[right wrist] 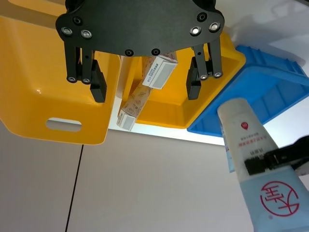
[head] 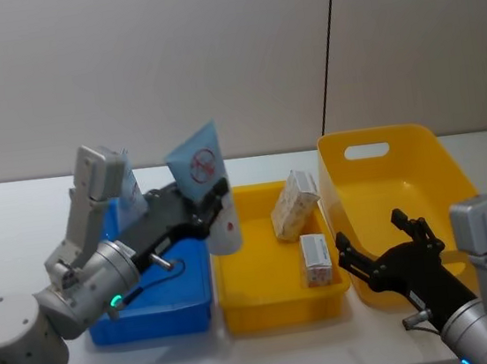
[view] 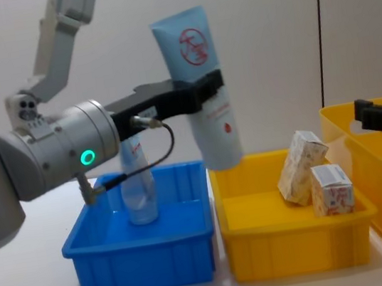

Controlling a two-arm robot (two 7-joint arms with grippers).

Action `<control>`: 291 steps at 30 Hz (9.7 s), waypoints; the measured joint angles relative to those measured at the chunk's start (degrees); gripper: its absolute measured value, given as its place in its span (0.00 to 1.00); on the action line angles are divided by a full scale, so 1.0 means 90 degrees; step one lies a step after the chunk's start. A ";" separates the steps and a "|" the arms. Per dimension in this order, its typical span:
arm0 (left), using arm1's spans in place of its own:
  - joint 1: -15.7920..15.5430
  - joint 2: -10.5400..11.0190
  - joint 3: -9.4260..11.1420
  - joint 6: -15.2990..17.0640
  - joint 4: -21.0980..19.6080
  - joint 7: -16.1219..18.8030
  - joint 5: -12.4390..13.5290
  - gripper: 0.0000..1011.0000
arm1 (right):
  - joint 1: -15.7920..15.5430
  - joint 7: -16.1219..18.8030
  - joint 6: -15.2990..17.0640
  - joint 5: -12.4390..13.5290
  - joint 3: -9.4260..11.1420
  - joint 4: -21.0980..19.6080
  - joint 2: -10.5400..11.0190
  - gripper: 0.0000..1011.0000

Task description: Bimanual collaborative sorting of washing and personal care products

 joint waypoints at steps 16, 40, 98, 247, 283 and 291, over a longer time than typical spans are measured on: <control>-0.0113 -0.0038 0.0337 -0.0357 0.0350 -0.0736 -0.0077 0.28 | 0.0076 0.0296 0.0288 0.0102 -0.0069 -0.0083 0.0069 0.99; -0.0145 -0.0052 0.0443 -0.0474 0.0464 -0.0978 -0.0104 0.28 | 0.1002 0.1141 0.1337 -0.0125 -0.0821 0.0350 0.0189 0.99; -0.0150 -0.0055 0.0462 -0.0492 0.0476 -0.1020 -0.0106 0.53 | 0.2413 0.1053 0.0409 -0.1435 -0.1704 0.2505 -0.0773 0.60; 0.0205 0.0144 0.0418 -0.0314 -0.0040 -0.0308 0.0130 0.99 | 0.1706 0.0717 0.1688 -0.0356 0.1134 0.1307 -0.0414 0.99; 0.1704 0.0999 0.0223 0.0465 -0.2225 0.2706 0.1183 0.99 | 0.0006 0.0001 0.0003 0.0003 -0.0002 0.0003 0.0003 0.99; 0.2009 0.1172 0.0184 0.0626 -0.2671 0.3308 0.1391 0.99 | 0.0000 -0.0001 0.0000 0.0004 -0.0003 0.0000 0.0003 0.99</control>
